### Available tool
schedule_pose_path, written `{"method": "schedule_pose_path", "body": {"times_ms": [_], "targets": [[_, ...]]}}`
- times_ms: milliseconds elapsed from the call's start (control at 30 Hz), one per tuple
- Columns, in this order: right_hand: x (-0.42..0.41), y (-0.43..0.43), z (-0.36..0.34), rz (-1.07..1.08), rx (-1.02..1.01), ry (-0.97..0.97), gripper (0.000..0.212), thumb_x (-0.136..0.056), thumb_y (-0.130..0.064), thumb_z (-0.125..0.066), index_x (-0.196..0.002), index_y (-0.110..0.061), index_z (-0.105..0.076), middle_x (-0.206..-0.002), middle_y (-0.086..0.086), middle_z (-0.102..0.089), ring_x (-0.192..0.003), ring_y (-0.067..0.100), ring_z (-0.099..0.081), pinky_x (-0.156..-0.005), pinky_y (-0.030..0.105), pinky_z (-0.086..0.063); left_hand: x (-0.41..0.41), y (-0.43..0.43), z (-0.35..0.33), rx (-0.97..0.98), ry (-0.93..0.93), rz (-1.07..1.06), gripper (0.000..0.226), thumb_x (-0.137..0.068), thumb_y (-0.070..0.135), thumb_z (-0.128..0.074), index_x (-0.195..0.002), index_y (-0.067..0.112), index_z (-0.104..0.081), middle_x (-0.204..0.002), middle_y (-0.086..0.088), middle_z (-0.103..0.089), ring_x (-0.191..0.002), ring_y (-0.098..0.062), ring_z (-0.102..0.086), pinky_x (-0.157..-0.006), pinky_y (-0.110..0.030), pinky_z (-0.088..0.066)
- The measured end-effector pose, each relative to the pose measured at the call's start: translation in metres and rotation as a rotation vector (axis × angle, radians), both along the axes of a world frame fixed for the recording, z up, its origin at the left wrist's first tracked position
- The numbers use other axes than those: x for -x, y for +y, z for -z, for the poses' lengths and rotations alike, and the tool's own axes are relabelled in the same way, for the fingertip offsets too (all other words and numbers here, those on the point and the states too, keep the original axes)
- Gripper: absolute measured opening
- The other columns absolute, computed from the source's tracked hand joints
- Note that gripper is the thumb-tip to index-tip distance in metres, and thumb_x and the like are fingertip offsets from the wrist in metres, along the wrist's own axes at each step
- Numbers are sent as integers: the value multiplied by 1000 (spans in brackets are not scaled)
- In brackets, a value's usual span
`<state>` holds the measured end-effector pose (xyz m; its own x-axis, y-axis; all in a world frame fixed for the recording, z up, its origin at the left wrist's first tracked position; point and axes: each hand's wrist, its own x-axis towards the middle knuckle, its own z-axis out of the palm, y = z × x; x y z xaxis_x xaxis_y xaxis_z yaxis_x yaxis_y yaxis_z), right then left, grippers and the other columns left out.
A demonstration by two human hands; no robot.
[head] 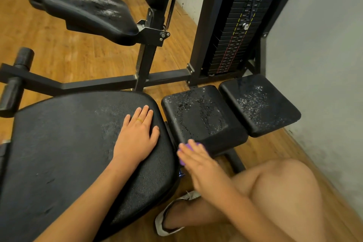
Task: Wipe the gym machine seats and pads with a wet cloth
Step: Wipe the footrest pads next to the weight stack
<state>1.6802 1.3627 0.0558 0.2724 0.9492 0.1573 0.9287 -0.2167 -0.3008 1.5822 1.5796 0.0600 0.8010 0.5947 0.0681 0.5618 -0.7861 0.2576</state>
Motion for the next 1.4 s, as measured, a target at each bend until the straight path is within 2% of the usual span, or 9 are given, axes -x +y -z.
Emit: {"method": "schedule_pose_path", "body": {"times_ms": [67, 167, 433, 567, 733, 900, 1033, 1233, 1400], "targets": [[9, 21, -4, 18, -5, 30, 52, -79, 0, -57, -131, -8, -59, -139, 8, -58, -137, 29, -44, -116, 45, -27, 0, -1, 0, 7, -10, -1, 69, -96, 48, -23, -154, 12, -33, -163, -6, -25, -151, -23, -18, -122, -46, -16], [-3, 25, -11, 88, -26, 151, 44, -95, -7, -45, -139, -8, -52, -148, 6, -49, -144, 21, -35, -120, 33, -23, -1, -1, 0, 6, 1, 5, 68, -96, 47, -22, -155, 13, -31, -163, -5, -23, -152, -22, -16, -123, -45, -15], [-16, 39, -14, -26, 62, 90, 41, -96, -9, -48, -137, -8, -55, -146, 5, -51, -143, 20, -37, -118, 32, -22, -2, 2, 3, -10, -19, 4, 65, -97, 44, -24, -153, 12, -35, -162, -6, -26, -151, -23, -21, -121, -47, -18], [-45, 105, -25, 57, 104, 168, 40, -105, -17, -38, -144, -17, -46, -156, -5, -37, -148, 12, -21, -118, 39, -21, -2, 0, 3, -5, -16, 8, 61, -98, 36, -23, -152, 12, -36, -161, -6, -28, -150, -24, -23, -120, -46, -19], [-65, 172, -39, 162, 199, 216, 32, -104, -12, -37, -131, -6, -53, -146, 9, -44, -139, 30, -33, -106, 50, -32, 2, 3, 3, -9, -9, 6, 54, -102, 30, -31, -154, 14, -33, -163, -5, -26, -151, -22, -20, -122, -45, -17], [-45, 138, -38, 181, 172, 147, 31, -104, -15, -35, -131, -12, -51, -149, 4, -40, -139, 28, -35, -102, 46, -38, -2, 1, -2, -12, -24, 3, 54, -102, 31, -31, -153, 14, -34, -162, -5, -27, -151, -22, -20, -122, -44, -17], [-15, 73, -35, 138, 152, 166, 39, -106, -16, -35, -144, -16, -44, -158, -4, -31, -149, 15, -17, -116, 26, -18, -2, 5, 0, -10, -35, -5, 54, -102, 31, -35, -154, 14, -34, -162, -5, -26, -151, -21, -19, -122, -44, -16], [-5, 36, -24, 96, 140, 186, 45, -103, -16, -36, -147, -16, -43, -158, -5, -32, -149, 11, -18, -112, 9, 1, -2, 5, 4, -8, -38, 2, 59, -97, 36, -26, -151, 13, -39, -160, -6, -31, -149, -23, -25, -121, -47, -23], [-46, 113, -27, 85, 138, 109, 39, -104, -16, -39, -143, -16, -47, -155, -1, -37, -145, 21, -28, -113, 40, -29, -3, 3, 4, -5, -39, 0, 60, -97, 35, -27, -151, 13, -38, -161, -5, -30, -150, -23, -24, -121, -45, -19]]}}
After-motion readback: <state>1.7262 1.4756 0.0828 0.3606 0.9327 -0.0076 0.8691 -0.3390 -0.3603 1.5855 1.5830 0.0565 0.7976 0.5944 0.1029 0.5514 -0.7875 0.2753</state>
